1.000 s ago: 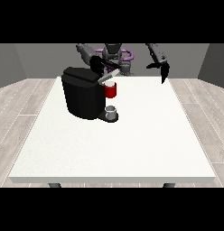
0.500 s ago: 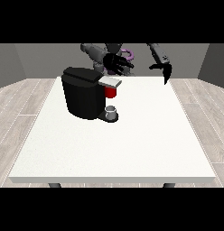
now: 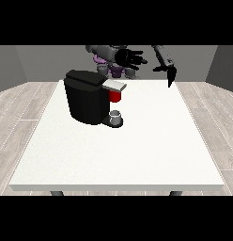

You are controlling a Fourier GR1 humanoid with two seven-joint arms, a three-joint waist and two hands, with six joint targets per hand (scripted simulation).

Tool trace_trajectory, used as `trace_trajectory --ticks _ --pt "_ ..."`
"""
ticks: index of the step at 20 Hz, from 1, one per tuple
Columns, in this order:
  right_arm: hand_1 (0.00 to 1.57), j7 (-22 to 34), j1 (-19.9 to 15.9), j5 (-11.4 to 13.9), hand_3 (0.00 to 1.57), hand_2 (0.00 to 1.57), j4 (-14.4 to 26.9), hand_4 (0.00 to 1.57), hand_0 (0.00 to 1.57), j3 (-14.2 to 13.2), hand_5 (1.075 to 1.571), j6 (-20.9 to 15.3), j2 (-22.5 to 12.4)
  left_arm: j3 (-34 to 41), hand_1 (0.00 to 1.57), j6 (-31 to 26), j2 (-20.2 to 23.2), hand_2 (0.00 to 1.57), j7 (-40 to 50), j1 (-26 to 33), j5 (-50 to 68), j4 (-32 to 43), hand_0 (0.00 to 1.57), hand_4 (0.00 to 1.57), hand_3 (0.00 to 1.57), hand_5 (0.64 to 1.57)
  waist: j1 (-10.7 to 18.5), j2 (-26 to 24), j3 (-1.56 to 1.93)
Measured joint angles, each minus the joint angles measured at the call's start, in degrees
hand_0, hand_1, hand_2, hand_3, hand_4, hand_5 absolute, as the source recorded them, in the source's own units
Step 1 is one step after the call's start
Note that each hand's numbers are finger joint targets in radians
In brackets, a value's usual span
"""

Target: Insert the coffee pod into the coffee machine and close the lid

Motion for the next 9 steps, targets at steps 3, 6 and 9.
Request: trace_trajectory --ticks 3,6,9 --pt "0.00 -0.9 1.8 -2.0 0.00 0.00 -1.0 0.49 0.00 3.5 1.571 0.8 0.1 -0.2 0.00 0.5 -0.3 0.00 -1.7 0.2 -0.6 1.6 0.00 0.17 0.00 1.571 -0.5 -0.6 0.00" --pt "0.00 -1.9 4.3 -3.4 0.00 0.00 -2.3 0.51 0.00 7.6 1.571 2.2 0.2 -0.4 0.00 0.7 -0.5 0.00 -4.1 1.4 -1.2 3.5 0.00 0.17 0.00 1.571 -1.2 -1.3 0.00" --pt "0.00 -5.1 7.6 -5.4 0.00 0.00 -3.7 0.46 0.00 12.4 1.571 3.6 0.2 -0.9 0.00 0.3 -0.5 0.00 -3.8 0.8 -1.3 3.6 0.00 0.17 0.00 1.571 -0.4 -1.5 0.01"
